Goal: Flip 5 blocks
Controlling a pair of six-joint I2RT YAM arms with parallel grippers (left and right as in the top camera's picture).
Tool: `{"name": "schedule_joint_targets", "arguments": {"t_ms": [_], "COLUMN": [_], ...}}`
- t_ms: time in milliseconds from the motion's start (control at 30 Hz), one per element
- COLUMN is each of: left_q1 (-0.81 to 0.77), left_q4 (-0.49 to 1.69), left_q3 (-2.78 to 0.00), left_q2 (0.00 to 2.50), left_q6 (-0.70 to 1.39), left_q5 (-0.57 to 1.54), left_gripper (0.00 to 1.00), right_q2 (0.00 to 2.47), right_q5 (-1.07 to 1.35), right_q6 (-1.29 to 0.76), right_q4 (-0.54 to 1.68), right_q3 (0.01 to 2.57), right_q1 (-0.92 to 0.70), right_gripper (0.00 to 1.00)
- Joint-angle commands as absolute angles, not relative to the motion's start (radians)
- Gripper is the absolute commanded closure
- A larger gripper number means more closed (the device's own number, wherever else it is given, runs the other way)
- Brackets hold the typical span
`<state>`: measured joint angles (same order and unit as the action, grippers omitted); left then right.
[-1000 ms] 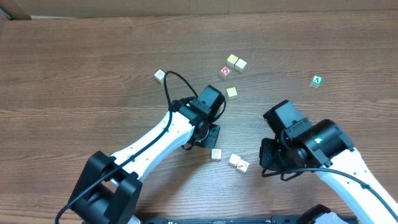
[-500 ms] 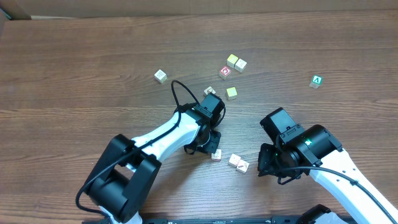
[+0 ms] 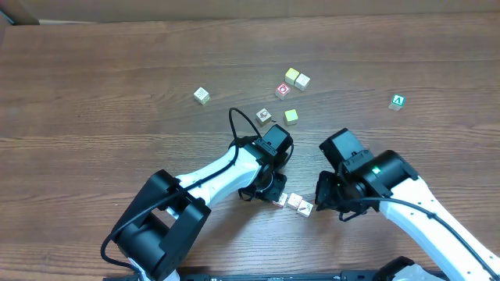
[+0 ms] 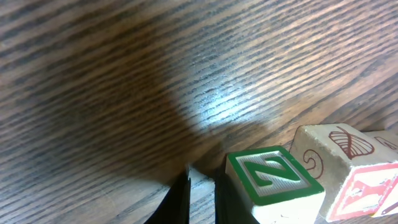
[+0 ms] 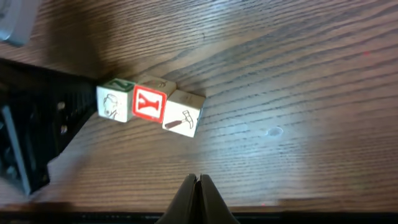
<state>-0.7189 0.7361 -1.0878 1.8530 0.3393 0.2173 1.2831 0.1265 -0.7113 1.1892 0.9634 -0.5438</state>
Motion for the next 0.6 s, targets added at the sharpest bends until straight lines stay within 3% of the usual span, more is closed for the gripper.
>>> {"name": "schedule_joint_targets", "arguments": {"t_ms": [0, 433, 567], "left_q1": [-0.717, -0.552, -0.464], "left_q4": [0.74, 0.756, 0.752], "left_q3": [-1.081, -1.093, -1.147], "left_q2": [1.874, 1.86, 1.843], "left_q6": [0.372, 0.404, 0.348], "left_q5": [0.208, 0.138, 0.13], "left_gripper": [0.92, 0.96, 0.67], "right_q2": [1.318, 1.489, 1.488], "right_q5": [0.125, 0.125, 0.124], "right_q6": [-0.722, -0.68, -0.678], "right_q4": [1.17, 0.954, 0.944], "right_q3": [0.955, 0.955, 0.969], "right_q1": [-0.543, -0.543, -0.541], "right_gripper": [0.96, 0.96, 0.96]}}
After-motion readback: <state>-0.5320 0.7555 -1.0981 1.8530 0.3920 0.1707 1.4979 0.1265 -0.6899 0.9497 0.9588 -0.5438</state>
